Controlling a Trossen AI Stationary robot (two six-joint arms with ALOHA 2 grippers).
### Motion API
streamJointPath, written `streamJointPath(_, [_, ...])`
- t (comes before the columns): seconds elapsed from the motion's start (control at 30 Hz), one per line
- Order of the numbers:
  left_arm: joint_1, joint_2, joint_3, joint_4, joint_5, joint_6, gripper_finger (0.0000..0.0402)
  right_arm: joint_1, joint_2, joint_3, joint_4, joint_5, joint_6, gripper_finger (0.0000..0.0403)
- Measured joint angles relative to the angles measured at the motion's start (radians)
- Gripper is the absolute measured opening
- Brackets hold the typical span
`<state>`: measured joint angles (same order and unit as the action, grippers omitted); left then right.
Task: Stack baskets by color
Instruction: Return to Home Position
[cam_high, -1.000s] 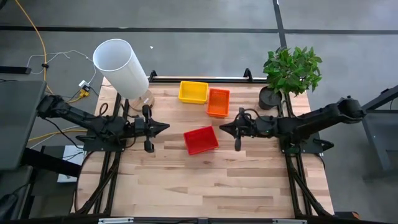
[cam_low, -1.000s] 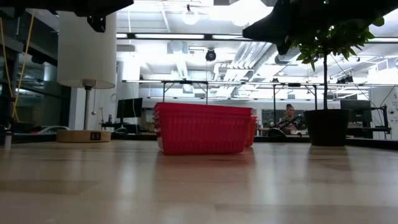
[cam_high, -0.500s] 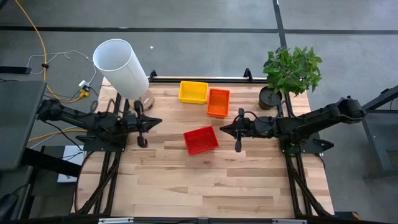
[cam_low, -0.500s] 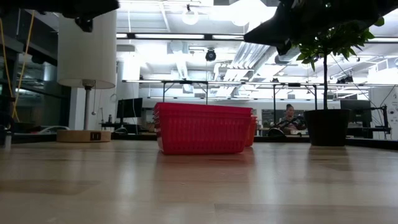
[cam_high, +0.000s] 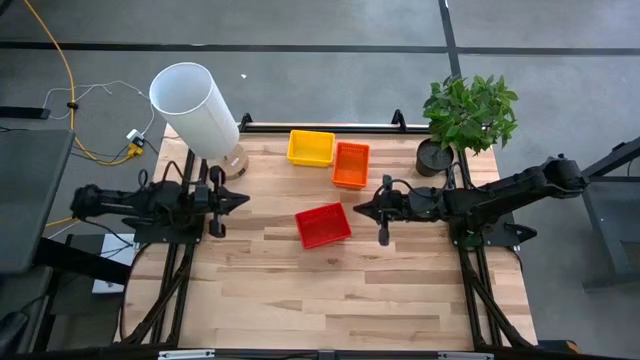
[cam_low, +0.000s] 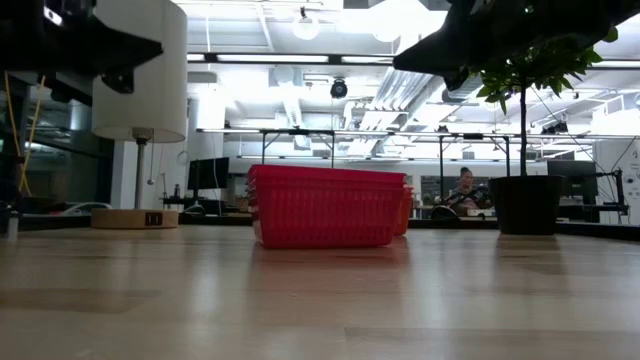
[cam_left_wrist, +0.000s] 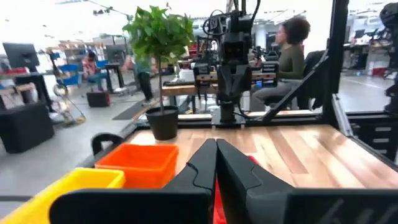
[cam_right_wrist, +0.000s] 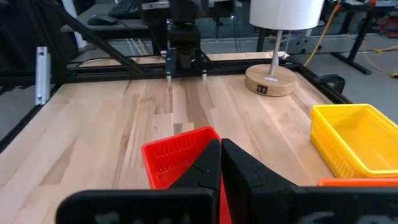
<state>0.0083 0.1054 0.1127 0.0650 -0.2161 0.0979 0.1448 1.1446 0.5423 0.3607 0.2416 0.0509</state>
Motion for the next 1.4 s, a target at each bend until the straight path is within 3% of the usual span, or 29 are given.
streamJointPath(0.23, [0.066,-0.064,-0.088,0.008,0.099,-0.09,0.0,-0.003,-0.002,0.0,-0.005,-0.05,-0.003,0.0])
streamJointPath(0.5, [0.077,-0.075,-0.102,-0.027,0.074,-0.103,0.0,-0.018,-0.027,0.0,-0.068,-0.097,0.002,0.0])
streamJointPath(0.77, [0.077,-0.069,-0.101,-0.027,0.024,-0.078,0.0,-0.154,-0.309,0.0,-0.319,-0.268,0.027,0.0])
streamJointPath(0.97, [0.077,-0.069,-0.101,-0.027,0.024,-0.079,0.0,-0.151,-0.433,-0.007,-0.443,-0.253,0.012,0.0])
streamJointPath(1.27, [0.077,-0.069,-0.101,-0.026,0.023,-0.103,0.0,-0.135,-0.669,-0.373,-0.11,-0.198,0.049,0.0])
streamJointPath(1.4, [0.077,-0.069,-0.101,-0.026,0.023,-0.103,0.0,-0.146,-0.816,-0.461,-0.097,-0.189,0.072,0.0])
